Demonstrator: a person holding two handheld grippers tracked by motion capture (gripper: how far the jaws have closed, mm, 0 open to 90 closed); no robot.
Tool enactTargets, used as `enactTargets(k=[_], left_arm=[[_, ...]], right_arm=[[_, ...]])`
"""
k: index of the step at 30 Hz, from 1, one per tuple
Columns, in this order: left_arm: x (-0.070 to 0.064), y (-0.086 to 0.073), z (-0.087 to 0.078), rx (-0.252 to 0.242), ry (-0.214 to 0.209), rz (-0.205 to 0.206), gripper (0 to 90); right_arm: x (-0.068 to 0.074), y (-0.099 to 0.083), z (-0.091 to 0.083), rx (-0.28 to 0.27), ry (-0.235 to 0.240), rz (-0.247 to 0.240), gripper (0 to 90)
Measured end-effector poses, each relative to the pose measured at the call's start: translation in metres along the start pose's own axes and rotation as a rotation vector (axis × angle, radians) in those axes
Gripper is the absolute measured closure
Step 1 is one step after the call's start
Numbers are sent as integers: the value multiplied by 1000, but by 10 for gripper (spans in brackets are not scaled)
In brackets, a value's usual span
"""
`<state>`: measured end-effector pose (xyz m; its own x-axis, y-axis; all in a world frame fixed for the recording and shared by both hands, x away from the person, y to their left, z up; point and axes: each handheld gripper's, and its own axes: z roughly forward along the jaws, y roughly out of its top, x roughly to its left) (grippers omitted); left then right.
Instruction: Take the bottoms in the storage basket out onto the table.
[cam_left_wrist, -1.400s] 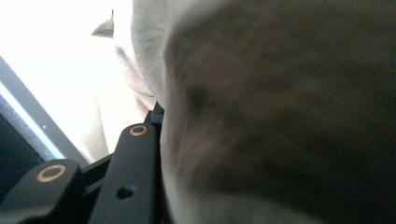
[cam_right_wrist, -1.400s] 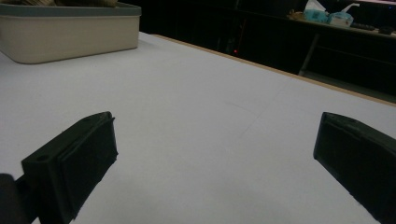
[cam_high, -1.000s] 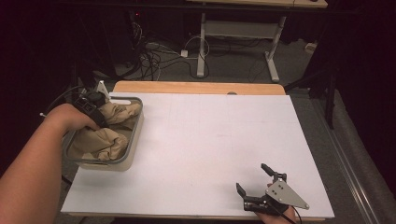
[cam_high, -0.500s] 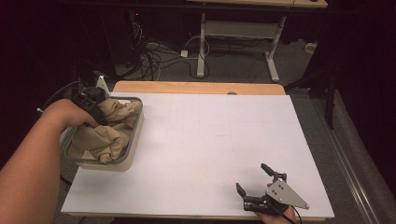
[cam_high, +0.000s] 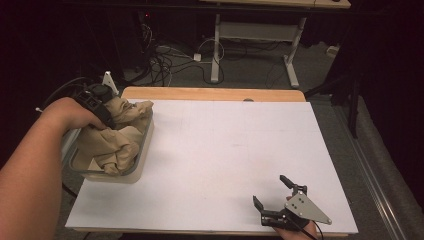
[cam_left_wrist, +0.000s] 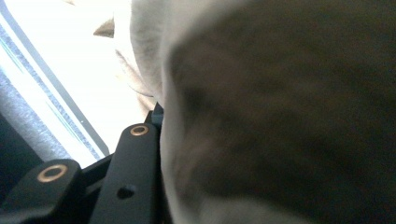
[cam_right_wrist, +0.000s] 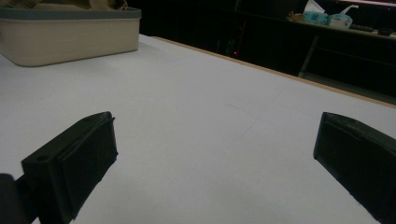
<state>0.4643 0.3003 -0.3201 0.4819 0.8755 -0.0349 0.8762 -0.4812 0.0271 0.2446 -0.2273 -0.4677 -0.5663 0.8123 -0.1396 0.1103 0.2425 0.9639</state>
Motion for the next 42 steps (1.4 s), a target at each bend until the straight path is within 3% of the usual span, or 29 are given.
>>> enactTargets(k=[21,42], left_arm=[[-23,5,-41,-37,8,31,617],[-53,14,-54,-40,23,72,617]], right_arm=[[1,1,0,-3,4,4,4],[-1,2,-2,-12,-3,2,4]])
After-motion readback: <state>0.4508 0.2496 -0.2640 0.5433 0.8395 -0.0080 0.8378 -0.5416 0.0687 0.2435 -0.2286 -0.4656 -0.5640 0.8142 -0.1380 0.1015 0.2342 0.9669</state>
